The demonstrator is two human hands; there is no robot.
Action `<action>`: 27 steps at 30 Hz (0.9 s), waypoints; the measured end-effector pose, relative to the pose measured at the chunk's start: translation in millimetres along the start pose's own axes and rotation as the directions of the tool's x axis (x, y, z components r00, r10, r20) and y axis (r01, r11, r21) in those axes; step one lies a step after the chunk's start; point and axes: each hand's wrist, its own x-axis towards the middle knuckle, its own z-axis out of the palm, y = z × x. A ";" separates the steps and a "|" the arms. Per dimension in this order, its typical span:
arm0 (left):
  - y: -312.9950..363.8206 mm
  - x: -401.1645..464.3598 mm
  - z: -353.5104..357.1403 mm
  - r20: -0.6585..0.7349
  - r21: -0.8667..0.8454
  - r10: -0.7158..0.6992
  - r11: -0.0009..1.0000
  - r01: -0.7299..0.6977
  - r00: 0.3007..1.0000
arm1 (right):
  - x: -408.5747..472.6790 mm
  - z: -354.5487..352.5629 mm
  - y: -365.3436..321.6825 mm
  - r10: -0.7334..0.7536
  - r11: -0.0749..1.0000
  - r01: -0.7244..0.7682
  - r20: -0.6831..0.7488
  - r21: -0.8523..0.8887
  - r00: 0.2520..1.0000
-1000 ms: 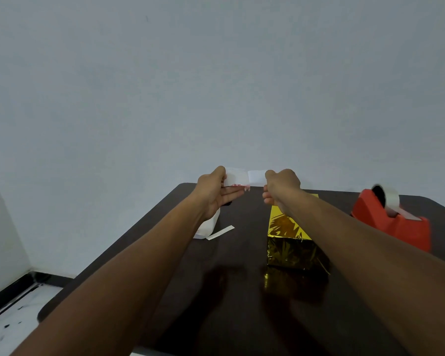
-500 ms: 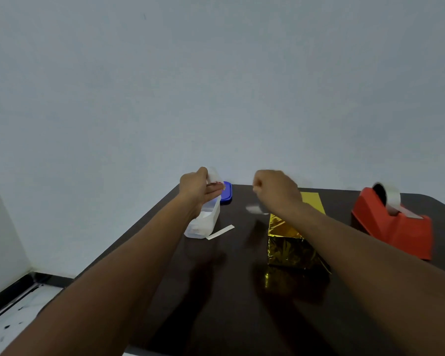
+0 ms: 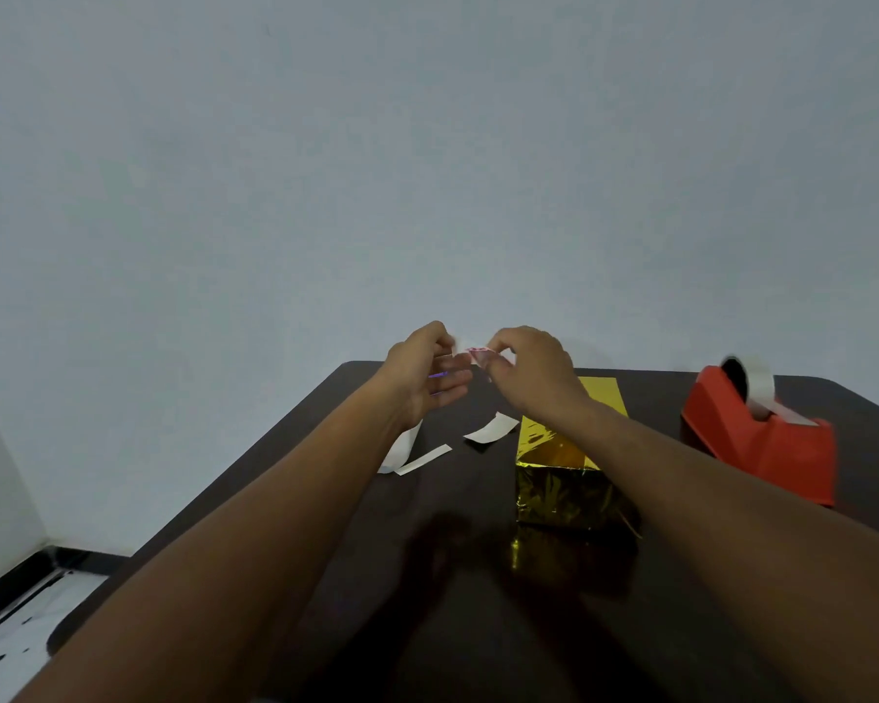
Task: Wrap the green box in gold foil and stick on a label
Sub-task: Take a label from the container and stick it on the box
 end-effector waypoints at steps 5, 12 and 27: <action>-0.2 -6.4 21.0 -0.072 0.110 0.077 0.992 -0.069 0.994 | -4.7 -30.6 12.9 0.197 0.942 -0.212 0.082 0.261 0.977; 2.0 -6.3 56.4 0.044 0.417 0.346 0.846 -0.332 0.937 | -12.2 -77.5 36.6 0.271 0.815 -0.390 0.312 0.429 0.911; -24.9 28.1 93.4 0.137 0.349 0.262 0.890 -0.294 0.955 | -9.3 -86.8 91.0 0.360 0.799 -0.450 0.283 0.399 0.889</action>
